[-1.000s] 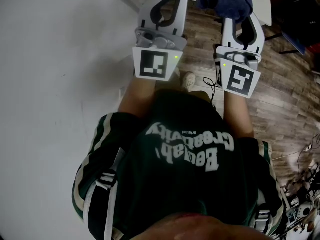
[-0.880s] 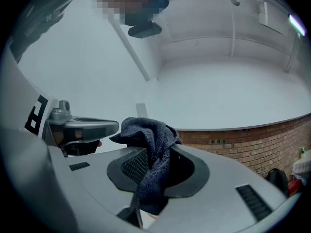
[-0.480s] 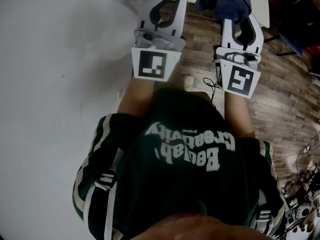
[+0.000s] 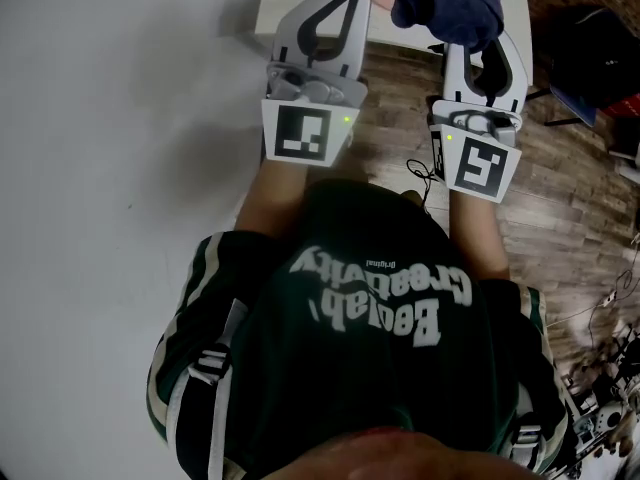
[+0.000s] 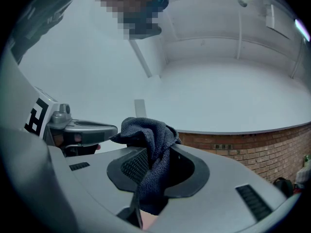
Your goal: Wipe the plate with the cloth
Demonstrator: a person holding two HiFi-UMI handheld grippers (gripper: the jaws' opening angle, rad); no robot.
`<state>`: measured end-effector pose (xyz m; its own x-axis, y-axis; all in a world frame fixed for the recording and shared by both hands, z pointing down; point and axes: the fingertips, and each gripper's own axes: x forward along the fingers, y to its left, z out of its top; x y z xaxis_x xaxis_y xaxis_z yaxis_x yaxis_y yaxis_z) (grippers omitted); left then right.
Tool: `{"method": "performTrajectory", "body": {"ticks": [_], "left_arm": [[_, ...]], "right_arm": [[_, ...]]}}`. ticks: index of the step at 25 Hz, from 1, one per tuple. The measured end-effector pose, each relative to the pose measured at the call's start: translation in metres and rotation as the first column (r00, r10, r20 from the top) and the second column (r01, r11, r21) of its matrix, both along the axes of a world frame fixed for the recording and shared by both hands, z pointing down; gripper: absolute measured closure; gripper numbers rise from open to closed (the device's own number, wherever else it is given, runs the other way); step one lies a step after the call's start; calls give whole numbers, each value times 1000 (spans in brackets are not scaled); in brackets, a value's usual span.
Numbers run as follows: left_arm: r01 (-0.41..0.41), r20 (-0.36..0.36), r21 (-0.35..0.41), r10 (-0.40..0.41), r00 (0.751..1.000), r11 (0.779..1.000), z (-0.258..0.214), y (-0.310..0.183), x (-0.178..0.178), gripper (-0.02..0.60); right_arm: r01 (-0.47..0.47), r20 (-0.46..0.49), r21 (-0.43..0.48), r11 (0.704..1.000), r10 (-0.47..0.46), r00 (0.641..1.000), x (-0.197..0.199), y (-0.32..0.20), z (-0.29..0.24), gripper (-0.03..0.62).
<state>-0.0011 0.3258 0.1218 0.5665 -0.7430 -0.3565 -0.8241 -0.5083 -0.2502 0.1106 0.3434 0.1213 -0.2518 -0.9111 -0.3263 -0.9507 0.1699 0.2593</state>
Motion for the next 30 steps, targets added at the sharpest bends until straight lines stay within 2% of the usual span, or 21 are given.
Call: {"method": "performTrajectory", "body": {"ticks": [6, 13, 19, 25, 30], "left_arm": [[-39, -15, 1, 39, 999, 999, 13, -59, -8, 580], [-83, 31, -25, 84, 996, 996, 12, -148, -13, 580], [-106, 52, -47, 108, 993, 993, 24, -169, -11, 580], [-154, 80, -88, 161, 984, 984, 60, -262, -4, 580], [-154, 104, -125, 167, 980, 980, 70, -270, -3, 580]], "right_arm": [[-28, -31, -1, 1000, 28, 999, -10, -56, 8, 511], [-70, -23, -34, 997, 70, 997, -16, -146, 1, 511], [-77, -13, -39, 996, 77, 997, -16, -166, 8, 511], [-102, -4, -67, 992, 102, 995, -17, -259, 37, 511], [-117, -9, -108, 987, 116, 993, -12, -265, 45, 511]]}}
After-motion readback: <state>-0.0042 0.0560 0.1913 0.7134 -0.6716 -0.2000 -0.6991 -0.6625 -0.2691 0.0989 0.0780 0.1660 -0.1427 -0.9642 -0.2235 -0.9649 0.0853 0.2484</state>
